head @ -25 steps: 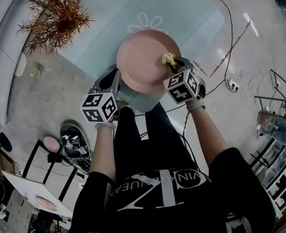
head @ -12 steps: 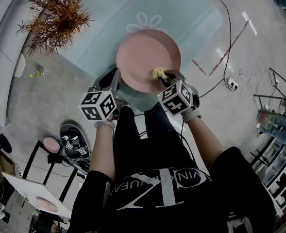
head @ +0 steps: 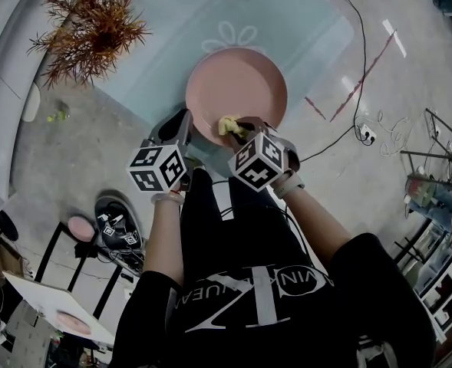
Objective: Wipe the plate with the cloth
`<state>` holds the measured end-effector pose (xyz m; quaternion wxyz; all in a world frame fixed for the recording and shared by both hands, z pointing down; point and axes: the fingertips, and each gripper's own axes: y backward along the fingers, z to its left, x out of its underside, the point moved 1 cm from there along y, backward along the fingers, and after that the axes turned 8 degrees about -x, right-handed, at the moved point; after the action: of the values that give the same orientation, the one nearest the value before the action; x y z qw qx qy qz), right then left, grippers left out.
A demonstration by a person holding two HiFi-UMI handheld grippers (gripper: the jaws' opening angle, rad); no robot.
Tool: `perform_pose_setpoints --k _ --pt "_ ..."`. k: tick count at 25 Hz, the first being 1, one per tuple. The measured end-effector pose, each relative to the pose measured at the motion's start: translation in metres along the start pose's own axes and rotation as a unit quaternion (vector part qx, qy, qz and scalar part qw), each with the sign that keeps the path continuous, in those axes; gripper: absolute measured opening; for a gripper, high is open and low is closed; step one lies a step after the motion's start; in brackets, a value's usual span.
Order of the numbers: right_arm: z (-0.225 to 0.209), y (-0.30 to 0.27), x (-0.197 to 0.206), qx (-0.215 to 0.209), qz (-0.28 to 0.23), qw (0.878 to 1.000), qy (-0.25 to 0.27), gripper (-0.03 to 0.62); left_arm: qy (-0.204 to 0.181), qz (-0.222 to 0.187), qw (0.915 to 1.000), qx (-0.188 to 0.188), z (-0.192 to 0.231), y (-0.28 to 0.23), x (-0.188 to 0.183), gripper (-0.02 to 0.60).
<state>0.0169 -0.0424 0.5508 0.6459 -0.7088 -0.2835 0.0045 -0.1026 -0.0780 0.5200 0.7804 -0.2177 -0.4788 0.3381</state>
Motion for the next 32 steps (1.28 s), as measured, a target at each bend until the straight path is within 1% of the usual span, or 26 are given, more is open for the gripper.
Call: perform_pose_setpoints --k 3,7,11,16,21,25,32 --pt "0.008 -0.008 -0.017 -0.011 -0.008 1.000 0.025 0.080 0.002 0.000 1.0000 0.001 0.000 0.000 0.000 0.000" --pt "0.008 -0.017 -0.037 -0.018 -0.021 0.998 0.049 0.081 0.006 0.000 1.0000 0.001 0.001 -0.001 0.000 0.000" --pt "0.003 -0.022 -0.053 -0.016 -0.034 0.997 0.073 0.081 0.009 -0.002 1.0000 0.000 0.000 0.000 0.000 0.000" --pt "-0.012 -0.026 -0.073 -0.008 -0.052 0.995 0.080 0.081 0.005 -0.002 1.0000 -0.003 0.000 -0.001 0.000 0.000" --pt "-0.037 -0.028 -0.090 0.008 -0.060 0.994 0.088 0.081 0.004 -0.004 1.0000 -0.007 0.000 0.000 0.000 0.000" --pt "-0.061 -0.025 -0.097 0.029 -0.068 0.994 0.083 0.081 0.005 -0.006 0.9999 -0.009 0.000 0.000 0.001 0.000" --pt "-0.107 -0.012 -0.086 0.081 -0.066 0.993 0.055 0.080 0.004 -0.010 0.9999 -0.013 0.001 0.000 0.001 0.000"
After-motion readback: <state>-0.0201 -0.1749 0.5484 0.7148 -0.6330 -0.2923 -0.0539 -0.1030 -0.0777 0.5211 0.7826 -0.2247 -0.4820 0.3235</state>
